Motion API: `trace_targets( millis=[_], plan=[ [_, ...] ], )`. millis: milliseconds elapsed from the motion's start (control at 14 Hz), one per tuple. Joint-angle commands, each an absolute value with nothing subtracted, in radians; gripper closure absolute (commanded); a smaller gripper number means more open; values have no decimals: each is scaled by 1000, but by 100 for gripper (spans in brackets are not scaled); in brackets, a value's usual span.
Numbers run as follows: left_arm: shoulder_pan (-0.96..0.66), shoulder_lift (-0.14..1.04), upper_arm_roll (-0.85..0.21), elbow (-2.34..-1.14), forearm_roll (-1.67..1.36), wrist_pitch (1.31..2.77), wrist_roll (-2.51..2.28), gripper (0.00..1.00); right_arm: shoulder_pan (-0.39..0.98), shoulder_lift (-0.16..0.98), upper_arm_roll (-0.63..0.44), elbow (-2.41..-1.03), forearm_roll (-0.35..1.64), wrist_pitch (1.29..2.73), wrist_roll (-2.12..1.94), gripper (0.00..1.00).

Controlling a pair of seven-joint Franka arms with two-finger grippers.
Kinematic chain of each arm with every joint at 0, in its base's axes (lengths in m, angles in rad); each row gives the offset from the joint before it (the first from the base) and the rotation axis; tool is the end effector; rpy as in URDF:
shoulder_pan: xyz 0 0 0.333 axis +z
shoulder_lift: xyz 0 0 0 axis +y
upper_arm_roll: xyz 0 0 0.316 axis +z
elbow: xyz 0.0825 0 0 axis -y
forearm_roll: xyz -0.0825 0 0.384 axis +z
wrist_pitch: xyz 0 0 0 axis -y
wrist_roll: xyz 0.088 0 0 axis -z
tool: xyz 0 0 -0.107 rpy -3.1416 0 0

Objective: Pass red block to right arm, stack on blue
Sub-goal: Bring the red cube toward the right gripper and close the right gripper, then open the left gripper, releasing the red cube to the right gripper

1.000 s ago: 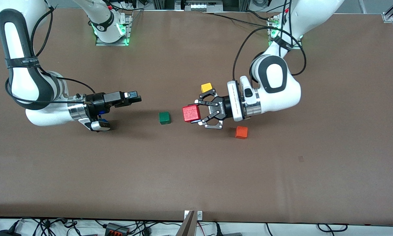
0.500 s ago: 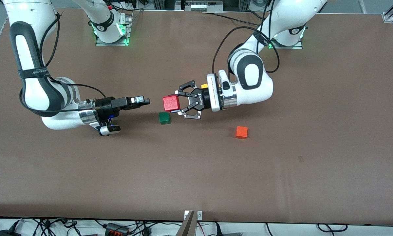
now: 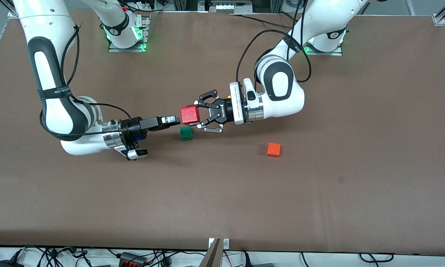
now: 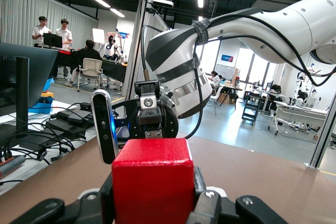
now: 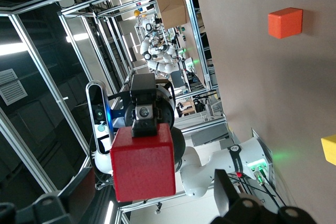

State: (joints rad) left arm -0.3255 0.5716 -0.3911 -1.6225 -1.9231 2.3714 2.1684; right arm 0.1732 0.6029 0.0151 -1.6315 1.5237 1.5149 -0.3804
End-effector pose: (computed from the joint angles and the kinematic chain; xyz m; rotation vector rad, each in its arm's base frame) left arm 0.5600 -0.4441 0.3466 1.4538 -0.9981 1.1486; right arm 0.6297 0.2319 0.3214 -1.5806 0.0200 0.4261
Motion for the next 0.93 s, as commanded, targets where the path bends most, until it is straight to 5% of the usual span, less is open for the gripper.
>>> trace_targets(
  millis=[0, 643, 857],
  plan=[
    [-333, 583, -393, -1597, -1959, 2401, 2232, 93, 184, 607, 14, -1612, 1540, 1520, -356, 0],
    [-330, 583, -393, -1598, -1956, 2401, 2232, 93, 242, 611, 14, -1589, 1572, 1571, -327, 0],
    [-328, 583, -393, -1598, -1956, 2401, 2232, 93, 249, 611, 14, -1588, 1578, 1569, -318, 10]
  ],
)
